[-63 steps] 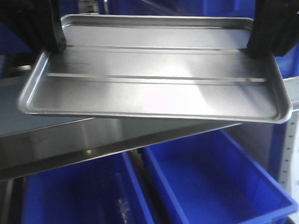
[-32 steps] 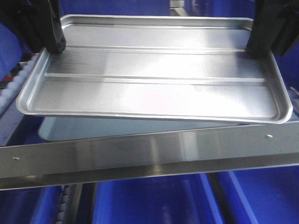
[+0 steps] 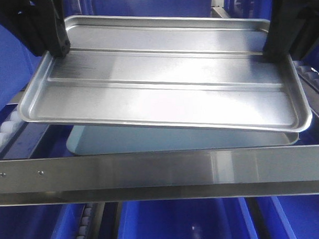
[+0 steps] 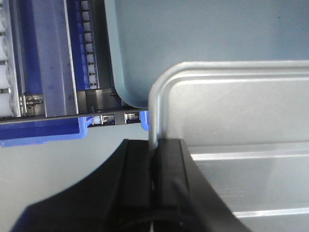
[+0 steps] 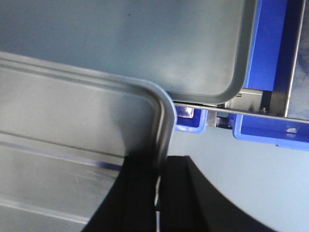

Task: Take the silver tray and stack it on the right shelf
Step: 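Carry the tray over the larger tray on the shelf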

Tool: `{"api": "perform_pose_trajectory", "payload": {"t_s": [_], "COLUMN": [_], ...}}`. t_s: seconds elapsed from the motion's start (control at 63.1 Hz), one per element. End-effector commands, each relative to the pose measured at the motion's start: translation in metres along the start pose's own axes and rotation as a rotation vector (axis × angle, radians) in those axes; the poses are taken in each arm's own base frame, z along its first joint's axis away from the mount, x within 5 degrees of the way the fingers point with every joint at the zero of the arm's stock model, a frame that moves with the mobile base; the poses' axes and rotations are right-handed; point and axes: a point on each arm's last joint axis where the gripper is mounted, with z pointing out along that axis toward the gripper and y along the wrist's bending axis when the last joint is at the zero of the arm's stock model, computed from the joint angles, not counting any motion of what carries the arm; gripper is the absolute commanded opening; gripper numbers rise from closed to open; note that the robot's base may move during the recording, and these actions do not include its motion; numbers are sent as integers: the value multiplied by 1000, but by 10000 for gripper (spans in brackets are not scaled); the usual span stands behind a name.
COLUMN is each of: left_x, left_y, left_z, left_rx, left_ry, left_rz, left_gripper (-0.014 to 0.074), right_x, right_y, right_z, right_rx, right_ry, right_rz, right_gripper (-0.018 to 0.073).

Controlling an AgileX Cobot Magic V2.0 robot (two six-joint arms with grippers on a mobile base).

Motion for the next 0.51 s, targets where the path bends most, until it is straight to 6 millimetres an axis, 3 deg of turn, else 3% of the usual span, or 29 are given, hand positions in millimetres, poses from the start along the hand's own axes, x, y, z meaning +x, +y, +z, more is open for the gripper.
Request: {"api": "perform_pose_trajectory", "payload": {"t_s": [0.0, 0.491], "left_x": [-12, -12], "left_y": [0, 0], "left_z": [-21, -21], "left_rx": [48, 48], "left_ry": [-109, -109], "left_rz": [2, 2], "left_gripper": [-93, -93], "right_x": [-9, -9], "right_y": [1, 1], "right_z": [-16, -16], "right_rx": [-35, -35], "right_ry": [-87, -87], "right_rz": [-30, -30], "right_gripper": [57, 57]}}
